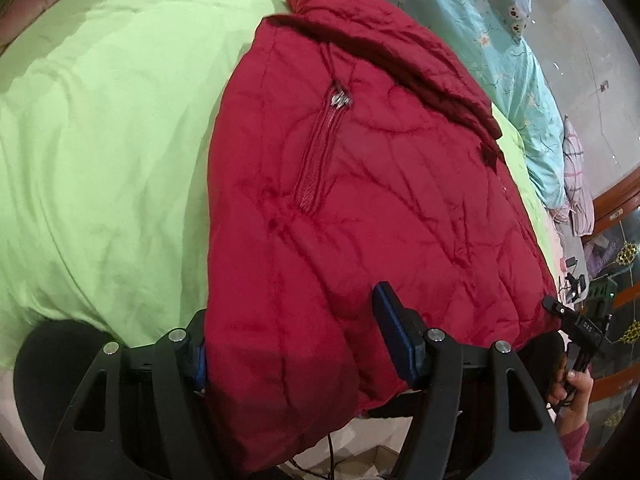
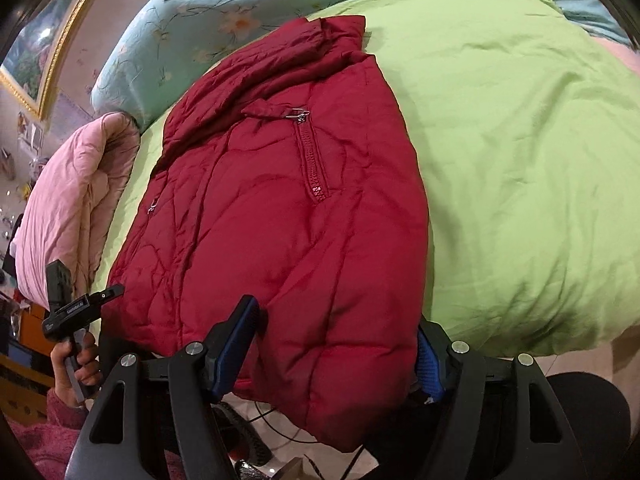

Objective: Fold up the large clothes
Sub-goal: 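Grasp the hem with both tools and lift it toward the collar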

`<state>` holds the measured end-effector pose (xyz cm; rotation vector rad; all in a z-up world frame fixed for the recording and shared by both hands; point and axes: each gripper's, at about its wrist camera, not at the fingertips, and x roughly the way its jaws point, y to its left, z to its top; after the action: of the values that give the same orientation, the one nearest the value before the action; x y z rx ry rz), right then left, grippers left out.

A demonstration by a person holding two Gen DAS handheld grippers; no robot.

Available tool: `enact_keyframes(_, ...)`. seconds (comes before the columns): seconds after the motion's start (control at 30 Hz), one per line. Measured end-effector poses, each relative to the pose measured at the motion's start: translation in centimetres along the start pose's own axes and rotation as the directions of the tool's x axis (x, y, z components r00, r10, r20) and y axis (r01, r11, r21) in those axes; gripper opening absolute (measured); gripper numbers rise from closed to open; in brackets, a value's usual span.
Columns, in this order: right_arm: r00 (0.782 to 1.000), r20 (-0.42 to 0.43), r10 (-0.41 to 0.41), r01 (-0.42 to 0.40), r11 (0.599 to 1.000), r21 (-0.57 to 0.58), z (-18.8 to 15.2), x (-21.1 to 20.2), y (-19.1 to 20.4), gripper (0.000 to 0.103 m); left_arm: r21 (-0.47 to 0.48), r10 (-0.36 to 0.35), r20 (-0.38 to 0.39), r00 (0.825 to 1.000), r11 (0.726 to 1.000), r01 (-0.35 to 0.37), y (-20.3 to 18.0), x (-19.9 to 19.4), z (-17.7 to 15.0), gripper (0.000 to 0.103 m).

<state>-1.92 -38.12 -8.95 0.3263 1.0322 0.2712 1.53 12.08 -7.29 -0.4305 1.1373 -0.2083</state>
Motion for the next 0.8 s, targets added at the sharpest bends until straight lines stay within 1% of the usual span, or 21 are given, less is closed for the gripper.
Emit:
enact_keyframes(0.1,1.000,-0.017,0.026,-0.025,0.998,0.051,0.1,0.5,-1.0,0.070,-0.016,-0.027,-0.008,1.000,1.000,0.027,0.5,0.0,-0.2,0.066)
enact_keyframes(0.13,0.999,-0.018,0.030,-0.029,0.998,0.054,0.2,0.5,-1.0,0.068,-0.012,-0.034,-0.009,0.999,0.999,0.034,0.5,0.0,-0.3,0.066)
enact_keyframes(0.17,0.999,-0.018,0.030,-0.029,0.998,0.049,0.2,0.5,-0.9,0.062,-0.006,-0.037,-0.008,0.999,0.999,0.037,0.3,0.1,-0.4,0.065)
enact_keyframes(0.2,0.999,-0.024,0.028,-0.027,0.999,0.041,0.2,0.6,-0.7,0.059,0.001,-0.040,-0.008,0.999,0.999,0.040,0.2,0.1,-0.4,0.058)
enact_keyframes(0.23,0.999,-0.026,0.024,-0.023,0.999,0.035,0.2,0.7,-0.5,0.053,0.018,-0.039,-0.008,0.999,0.999,0.040,-0.2,0.1,-0.5,0.053)
enact_keyframes(0.27,0.999,-0.026,0.023,-0.022,0.999,0.032,0.1,0.8,-0.3,0.047,0.033,-0.034,-0.007,0.999,0.999,0.034,-0.4,0.1,-0.5,0.050)
enact_keyframes(0.3,0.999,-0.025,0.026,-0.025,0.999,0.033,0.1,0.8,-0.2,0.045,0.042,-0.031,-0.005,1.000,0.999,0.031,-0.6,0.1,-0.4,0.047)
enact_keyframes(0.33,0.999,-0.020,0.025,-0.025,0.999,0.033,0.1,0.9,0.0,0.040,0.051,-0.028,-0.004,1.000,0.998,0.029,-0.8,0.1,-0.4,0.047)
enact_keyframes(0.37,1.000,-0.014,0.028,-0.028,0.999,0.032,0.1,0.8,0.1,0.038,0.050,-0.027,-0.005,1.000,0.998,0.027,-0.8,0.1,-0.4,0.047)
enact_keyframes(0.43,0.999,-0.010,0.035,-0.035,0.999,0.041,0.2,0.9,0.1,0.039,0.026,-0.037,-0.018,0.999,0.999,0.038,-0.3,0.1,-0.3,0.048)
enact_keyframes(0.47,0.999,-0.011,0.047,-0.046,0.997,0.054,0.2,0.9,-0.1,0.043,0.017,-0.045,-0.021,0.999,0.999,0.046,-0.1,0.2,-0.4,0.048)
enact_keyframes(0.5,0.998,-0.012,0.057,-0.056,0.996,0.070,0.2,0.9,-0.3,0.043,0.009,-0.058,-0.024,0.998,0.998,0.058,0.2,0.1,-0.4,0.048)
enact_keyframes(0.57,0.998,-0.013,0.065,-0.064,0.995,0.079,0.1,0.9,-0.5,0.043,0.018,-0.061,-0.020,0.998,0.998,0.062,0.1,0.0,-0.6,0.046)
enact_keyframes(0.6,0.998,-0.012,0.062,-0.061,0.995,0.073,0.1,0.9,-0.5,0.041,0.034,-0.056,-0.014,0.998,0.998,0.057,-0.1,-0.2,-0.6,0.038)
enact_keyframes(0.63,0.999,-0.010,0.052,-0.051,0.997,0.063,0.1,0.9,-0.3,0.038,0.049,-0.053,-0.008,0.999,0.997,0.053,-0.4,-0.3,-0.7,0.027)
enact_keyframes(0.73,0.998,0.006,0.058,-0.058,0.997,0.047,0.2,0.5,0.2,0.027,0.062,-0.070,0.023,0.997,0.996,0.069,-1.0,-1.2,-0.5,0.018)
enact_keyframes(0.8,0.997,0.024,0.070,-0.071,0.997,0.042,0.5,0.1,0.6,0.025,0.061,-0.088,0.045,0.995,0.995,0.085,-1.4,-1.9,-0.1,0.016)
